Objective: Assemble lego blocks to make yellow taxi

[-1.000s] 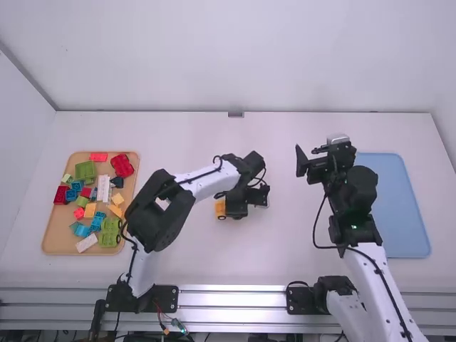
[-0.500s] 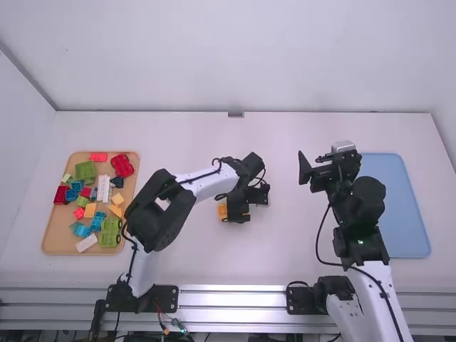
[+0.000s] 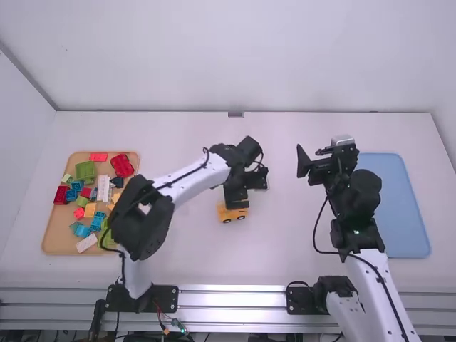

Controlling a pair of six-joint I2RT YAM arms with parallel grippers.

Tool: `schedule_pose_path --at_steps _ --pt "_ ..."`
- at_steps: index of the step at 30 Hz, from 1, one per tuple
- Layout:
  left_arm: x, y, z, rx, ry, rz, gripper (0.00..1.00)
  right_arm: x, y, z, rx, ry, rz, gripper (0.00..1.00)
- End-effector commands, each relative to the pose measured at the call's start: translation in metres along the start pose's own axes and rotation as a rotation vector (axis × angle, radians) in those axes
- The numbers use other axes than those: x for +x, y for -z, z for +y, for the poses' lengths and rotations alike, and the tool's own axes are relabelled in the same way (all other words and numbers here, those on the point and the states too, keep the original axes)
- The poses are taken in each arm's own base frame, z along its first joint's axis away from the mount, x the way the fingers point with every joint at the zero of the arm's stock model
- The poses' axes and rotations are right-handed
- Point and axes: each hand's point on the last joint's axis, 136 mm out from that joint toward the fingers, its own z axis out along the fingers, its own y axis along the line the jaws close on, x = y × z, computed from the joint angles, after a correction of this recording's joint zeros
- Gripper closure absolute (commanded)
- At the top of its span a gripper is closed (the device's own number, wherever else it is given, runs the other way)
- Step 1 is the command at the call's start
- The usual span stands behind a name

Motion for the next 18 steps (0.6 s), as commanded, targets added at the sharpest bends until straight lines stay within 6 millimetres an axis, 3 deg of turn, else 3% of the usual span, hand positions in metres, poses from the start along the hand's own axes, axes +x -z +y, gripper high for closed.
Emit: schedule_pose_path --at_steps 1,4,7,8,10,12,13,15,16,18 --pt "0.013 0.049 0.031 -0.104 0.126 -0.056 0.01 -0.013 -0.003 0.001 -0.005 -0.023 -0.026 0.01" --pt "0.043 0.074 0.047 -0.137 0.275 -0.065 0.01 -0.012 -0.005 0.000 -0.005 -0.024 -0.021 0.01" --pt "0.100 0.096 0.068 -0.193 0.530 -0.046 0.01 -0.013 -0.003 0.001 -0.004 -0.023 -0.024 0.01" --pt "0.104 0.097 0.069 -0.197 0.546 -0.044 0.01 -0.013 -0.003 0.001 -0.005 -0.023 -0.024 0.01" --pt "0.155 0.110 0.077 -0.260 0.771 -0.018 0.01 -0.017 0.000 0.001 -0.005 -0.020 -0.037 0.01" --pt "0.177 0.114 0.077 -0.283 0.864 -0.006 0.01 -0.019 0.001 0.002 -0.005 -0.019 -0.044 0.01" --pt "0.210 0.119 0.074 -0.321 0.988 0.020 0.01 -0.022 0.003 0.002 -0.004 -0.017 -0.054 0.01" --pt "0.254 0.124 0.067 -0.376 1.122 0.051 0.01 -0.025 0.005 0.003 -0.006 -0.015 -0.064 0.01" --pt "0.266 0.126 0.066 -0.401 1.159 0.064 0.01 -0.026 0.006 0.003 -0.006 -0.015 -0.065 0.01" --pt "0.324 0.133 0.057 -0.534 1.382 0.112 0.01 -0.027 0.007 0.005 -0.012 -0.013 -0.069 0.01"
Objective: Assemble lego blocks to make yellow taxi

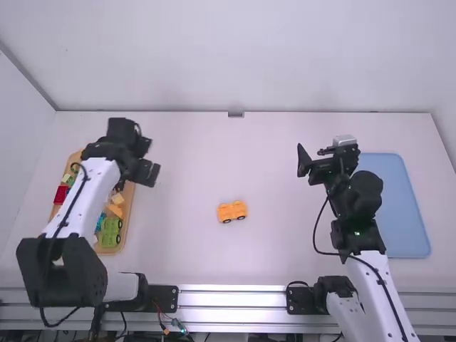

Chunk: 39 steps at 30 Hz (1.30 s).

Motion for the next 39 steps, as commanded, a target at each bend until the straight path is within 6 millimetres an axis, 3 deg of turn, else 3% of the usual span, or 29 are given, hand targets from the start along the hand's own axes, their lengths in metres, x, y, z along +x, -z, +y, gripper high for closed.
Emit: schedule_pose_path --at_steps 1,2,6,11,14,16,18,21,23,25,29,34,39 --pt "0.037 0.002 0.050 -0.161 0.251 0.033 0.01 -0.020 0.002 0.006 -0.018 0.004 -0.044 0.01" --pt "0.055 -0.001 0.068 -0.199 0.313 0.048 0.01 -0.020 0.002 0.009 -0.026 0.004 -0.045 0.01" --pt "0.094 -0.014 0.098 -0.160 0.422 0.074 0.01 -0.018 0.000 0.019 -0.057 0.016 -0.039 0.01" --pt "0.116 -0.028 0.123 -0.021 0.528 0.040 0.01 -0.018 -0.006 0.028 -0.086 0.019 -0.047 0.01" --pt "0.138 -0.041 0.137 0.008 0.614 0.121 0.00 -0.020 -0.010 0.029 -0.089 0.020 -0.059 0.01" --pt "0.144 -0.050 0.138 0.033 0.611 0.161 0.07 -0.019 -0.013 0.028 -0.089 0.020 -0.061 0.01" --pt "0.145 -0.065 0.138 0.068 0.561 0.200 0.16 -0.018 -0.017 0.028 -0.089 0.019 -0.062 0.01" --pt "0.145 -0.081 0.136 0.099 0.522 0.239 0.19 -0.017 -0.021 0.028 -0.091 0.011 -0.065 0.01" --pt "0.147 -0.091 0.133 0.141 0.479 0.276 0.33 -0.016 -0.023 0.028 -0.090 0.011 -0.065 0.01" --pt "0.148 -0.097 0.133 0.152 0.478 0.294 0.38 -0.016 -0.025 0.027 -0.090 0.010 -0.067 0.01" --pt "0.149 -0.103 0.138 0.146 0.482 0.297 0.39 -0.015 -0.025 0.028 -0.092 0.010 -0.066 0.01" --pt "0.139 -0.107 0.141 0.141 0.421 0.251 0.52 -0.015 -0.025 0.027 -0.090 0.011 -0.065 0.01" --pt "0.133 -0.110 0.141 0.150 0.395 0.212 0.51 -0.015 -0.025 0.027 -0.090 0.011 -0.065 0.01"
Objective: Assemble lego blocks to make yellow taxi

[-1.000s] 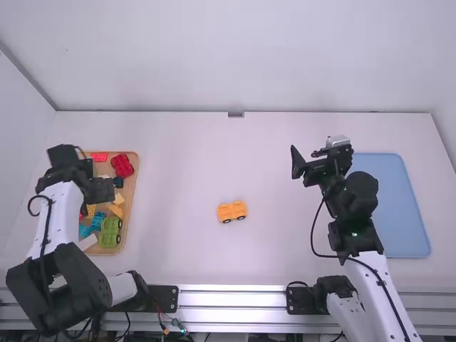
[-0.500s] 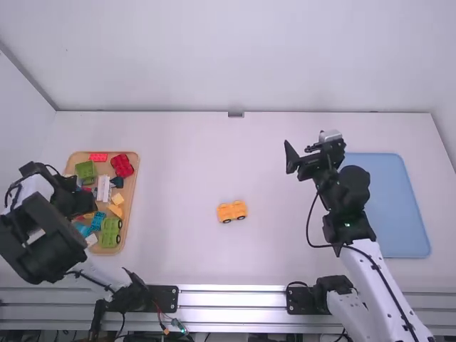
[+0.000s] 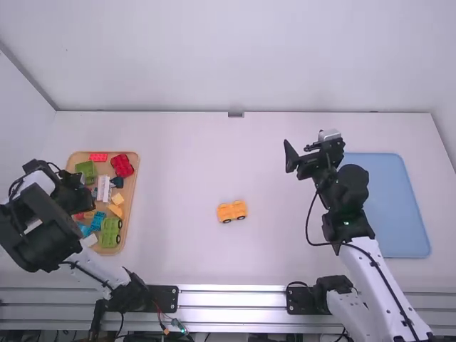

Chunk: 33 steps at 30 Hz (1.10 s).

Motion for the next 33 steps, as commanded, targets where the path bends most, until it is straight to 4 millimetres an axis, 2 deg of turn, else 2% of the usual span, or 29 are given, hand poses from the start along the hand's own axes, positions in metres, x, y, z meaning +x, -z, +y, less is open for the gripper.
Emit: schedule_pose_path --at_steps 1,9,12,18,23,33 --pt "-0.006 -0.001 -0.005 0.017 -0.034 -0.021 0.51 -0.017 -0.001 0.000 0.000 0.003 -0.035 0.01" --pt "-0.005 -0.014 -0.005 0.003 -0.044 -0.051 0.49 -0.017 -0.001 0.000 -0.001 0.003 -0.035 0.01" --pt "-0.008 -0.016 -0.012 0.040 -0.072 -0.078 0.55 -0.017 -0.001 0.000 -0.001 0.003 -0.035 0.01" --pt "-0.009 -0.017 -0.016 0.051 -0.075 -0.081 0.59 -0.017 -0.001 0.001 -0.002 0.003 -0.034 0.01" --pt "0.005 -0.022 -0.007 -0.009 -0.036 -0.028 0.63 -0.017 -0.001 0.000 0.000 0.004 -0.035 0.01" --pt "0.015 -0.031 -0.010 -0.012 -0.036 -0.008 0.57 -0.018 -0.001 0.000 0.000 0.004 -0.038 0.01"
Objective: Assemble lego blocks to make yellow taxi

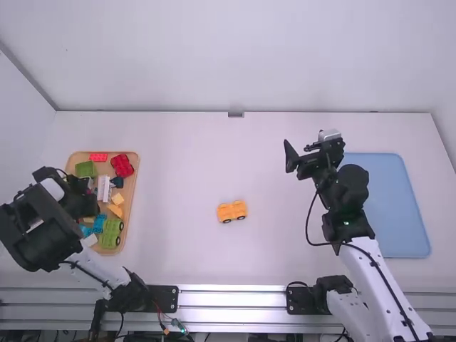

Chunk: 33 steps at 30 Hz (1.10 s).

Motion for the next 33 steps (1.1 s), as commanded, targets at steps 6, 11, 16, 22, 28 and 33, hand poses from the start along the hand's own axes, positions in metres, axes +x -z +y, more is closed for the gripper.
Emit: schedule_pose_path --at_steps 6,11,16,22,28,33 --pt "0.013 0.000 -0.002 -0.009 0.059 0.065 0.54 -0.018 -0.001 0.001 -0.003 0.004 -0.038 0.01" --pt "0.026 0.006 0.002 -0.050 0.119 0.144 0.53 -0.018 -0.001 0.001 -0.003 0.004 -0.038 0.01" --pt "0.031 0.006 0.001 -0.043 0.123 0.159 0.49 -0.017 -0.001 0.001 -0.005 0.003 -0.034 0.01" --pt "0.038 0.003 -0.004 -0.026 0.073 0.176 0.49 -0.017 -0.001 0.001 -0.004 0.002 -0.034 0.01" --pt "0.041 0.002 -0.005 -0.022 0.070 0.186 0.67 -0.017 -0.001 0.001 -0.003 0.002 -0.034 0.01" --pt "0.031 0.001 -0.002 -0.032 0.080 0.142 0.70 -0.017 -0.001 0.001 -0.004 0.003 -0.034 0.01"
